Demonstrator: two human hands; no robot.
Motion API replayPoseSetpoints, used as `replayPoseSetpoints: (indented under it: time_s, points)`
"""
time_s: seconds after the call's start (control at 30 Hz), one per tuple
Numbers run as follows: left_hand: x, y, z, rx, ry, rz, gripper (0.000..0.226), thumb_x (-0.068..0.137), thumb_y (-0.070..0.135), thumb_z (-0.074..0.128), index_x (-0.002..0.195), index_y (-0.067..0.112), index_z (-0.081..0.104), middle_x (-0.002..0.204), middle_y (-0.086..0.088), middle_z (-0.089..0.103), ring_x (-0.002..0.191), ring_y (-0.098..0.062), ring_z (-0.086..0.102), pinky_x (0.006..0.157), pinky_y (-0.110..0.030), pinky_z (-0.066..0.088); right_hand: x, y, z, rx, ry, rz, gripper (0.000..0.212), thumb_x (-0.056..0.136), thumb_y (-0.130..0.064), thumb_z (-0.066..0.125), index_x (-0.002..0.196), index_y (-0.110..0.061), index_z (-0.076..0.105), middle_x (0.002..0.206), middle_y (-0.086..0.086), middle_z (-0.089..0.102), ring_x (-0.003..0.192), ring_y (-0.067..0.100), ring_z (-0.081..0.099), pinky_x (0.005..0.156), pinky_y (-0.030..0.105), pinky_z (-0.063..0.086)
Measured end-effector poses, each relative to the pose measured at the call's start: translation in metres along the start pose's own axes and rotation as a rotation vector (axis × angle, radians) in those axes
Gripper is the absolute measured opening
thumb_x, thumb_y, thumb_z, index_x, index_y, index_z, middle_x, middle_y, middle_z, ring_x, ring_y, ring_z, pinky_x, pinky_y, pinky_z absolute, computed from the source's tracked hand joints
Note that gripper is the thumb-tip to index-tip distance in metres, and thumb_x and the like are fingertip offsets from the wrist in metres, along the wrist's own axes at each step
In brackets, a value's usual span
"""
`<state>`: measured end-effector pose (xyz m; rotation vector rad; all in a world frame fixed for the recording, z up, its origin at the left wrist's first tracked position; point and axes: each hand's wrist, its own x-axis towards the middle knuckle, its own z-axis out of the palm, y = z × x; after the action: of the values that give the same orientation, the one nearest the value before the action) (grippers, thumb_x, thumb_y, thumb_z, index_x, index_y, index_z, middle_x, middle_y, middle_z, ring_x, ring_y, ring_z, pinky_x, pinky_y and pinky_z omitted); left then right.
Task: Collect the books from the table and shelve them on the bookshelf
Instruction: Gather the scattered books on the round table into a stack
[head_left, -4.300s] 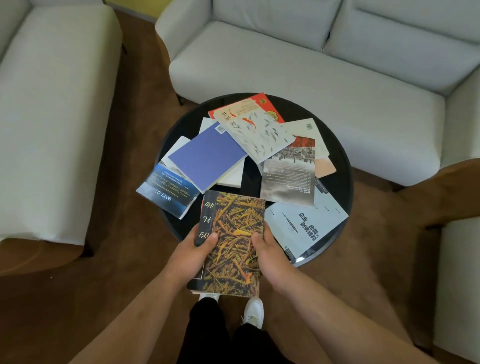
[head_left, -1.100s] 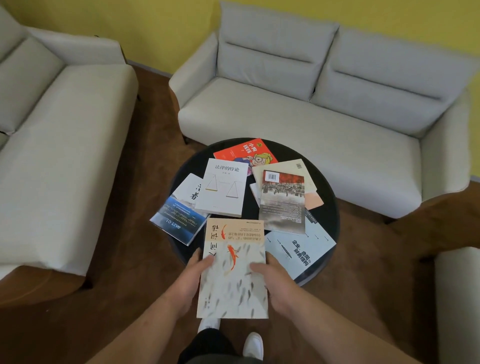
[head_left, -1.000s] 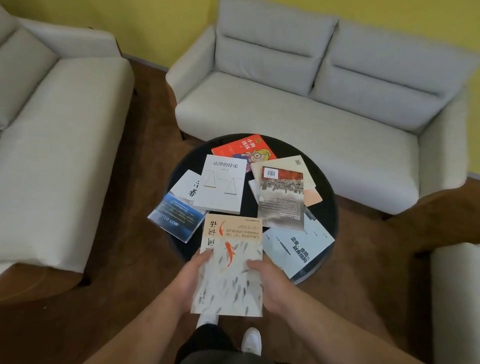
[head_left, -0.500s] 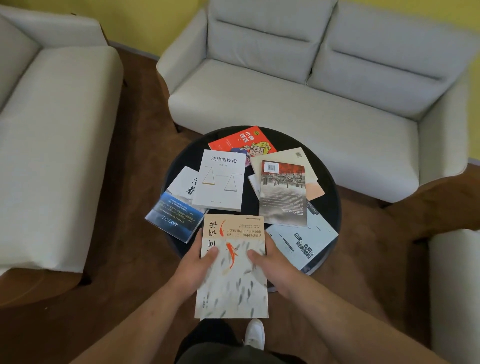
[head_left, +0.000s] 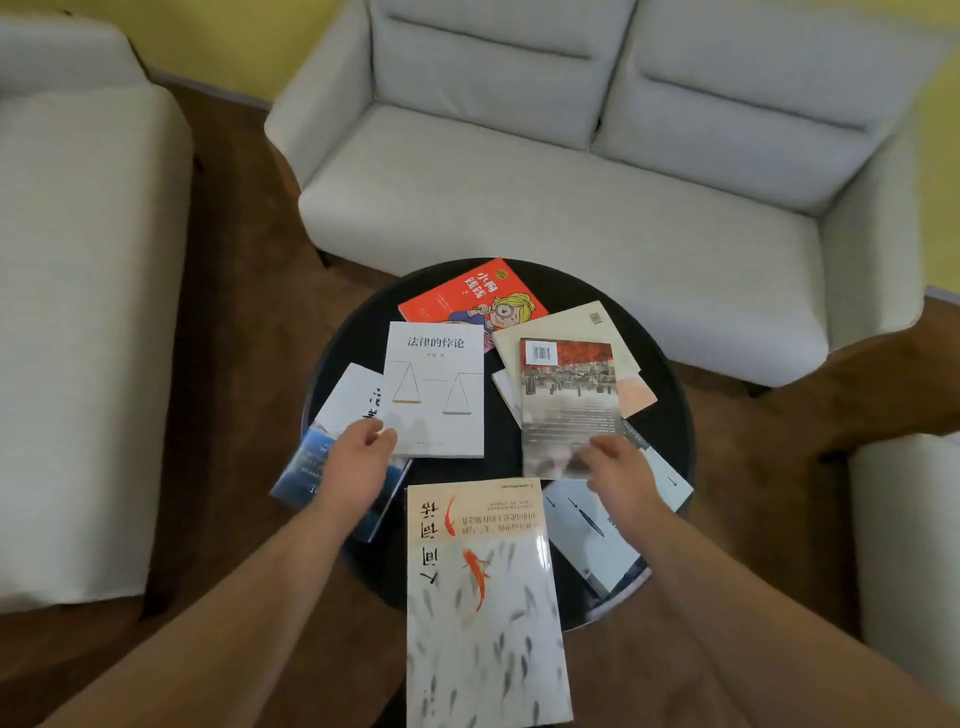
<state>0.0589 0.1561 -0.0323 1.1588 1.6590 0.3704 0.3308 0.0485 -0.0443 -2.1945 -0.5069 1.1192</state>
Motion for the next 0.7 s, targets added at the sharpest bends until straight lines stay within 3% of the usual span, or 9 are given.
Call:
replayPoseSetpoints:
  time_s: [0.07,0.17,0.23,0.3,0.4,0.47,0.6,0.7]
  points:
    - [0.033,0.010,0.005,0.046,-0.038,0.010,0.051,0.098,0.032,0.057,0.143,0.012,0.045,0.142,-0.009,0.052,0.127,-0.028,0.052,0.096,-0.036,0.045,0.029,-0.006,-0.002,-0.227,0.101,-0.025,0.039,0.090,-0.030,0.064,0.125,-0.014,0.057,0.117,0.010,0.064,0.090,0.025,0.065,0.077,0.041,0.058]
    - [0.064,0.015,0.012,0.219,0.007,0.008,0.066,0.085,0.044,0.072,0.136,0.007,0.048,0.136,-0.011,0.056,0.121,-0.030,0.057,0.095,-0.039,0.050,0.052,-0.005,0.000,-0.455,0.119,0.048,0.060,0.083,-0.043,0.068,0.132,-0.015,0.049,0.121,0.012,0.061,0.105,0.031,0.063,0.093,0.049,0.056]
    - [0.071,0.012,0.016,0.512,0.054,-0.046,0.076,0.079,0.055,0.073,0.133,0.008,0.048,0.133,-0.015,0.054,0.122,-0.032,0.053,0.100,-0.043,0.046,0.052,-0.004,0.002,-0.548,0.112,0.071,0.067,0.082,-0.047,0.073,0.133,-0.014,0.044,0.123,0.012,0.057,0.112,0.032,0.058,0.097,0.049,0.053]
    - [0.070,0.012,0.022,0.596,0.067,-0.072,0.072,0.080,0.051,0.074,0.132,0.010,0.044,0.132,-0.017,0.051,0.122,-0.034,0.051,0.099,-0.043,0.045,0.049,-0.003,0.006,-0.532,0.131,0.062,0.071,0.080,-0.043,0.077,0.133,-0.014,0.041,0.124,0.012,0.054,0.115,0.032,0.057,0.098,0.052,0.052]
    - [0.069,0.016,0.028,0.502,0.048,-0.110,0.067,0.084,0.039,0.075,0.133,0.010,0.039,0.132,-0.018,0.050,0.118,-0.035,0.054,0.093,-0.041,0.049,0.049,-0.004,0.006,-0.394,0.152,0.132,0.066,0.079,-0.032,0.080,0.130,-0.013,0.043,0.123,0.013,0.056,0.113,0.036,0.059,0.097,0.051,0.053]
    - [0.072,0.018,0.027,0.443,0.020,-0.127,0.064,0.085,0.035,0.075,0.132,0.009,0.040,0.131,-0.017,0.053,0.116,-0.034,0.057,0.091,-0.040,0.051,0.048,-0.005,0.005,-0.301,0.121,0.180,0.049,0.080,-0.024,0.080,0.119,-0.015,0.053,0.118,0.011,0.065,0.105,0.033,0.064,0.094,0.046,0.055]
    - [0.072,0.022,0.023,0.176,-0.045,-0.200,0.053,0.089,0.019,0.072,0.133,0.003,0.048,0.136,-0.016,0.055,0.123,-0.035,0.054,0.098,-0.039,0.048,0.047,-0.006,0.003,-0.065,0.074,0.174,0.033,0.086,-0.005,0.072,0.118,-0.010,0.063,0.109,0.008,0.068,0.096,0.025,0.063,0.080,0.036,0.049]
    - [0.066,0.029,0.016,-0.060,-0.055,-0.142,0.039,0.094,0.012,0.064,0.129,0.010,0.048,0.132,-0.012,0.059,0.117,-0.032,0.058,0.090,-0.041,0.052,0.042,-0.012,-0.002,0.044,0.065,0.120,0.035,0.093,-0.010,0.063,0.127,-0.007,0.057,0.116,0.012,0.066,0.106,0.030,0.063,0.086,0.044,0.052]
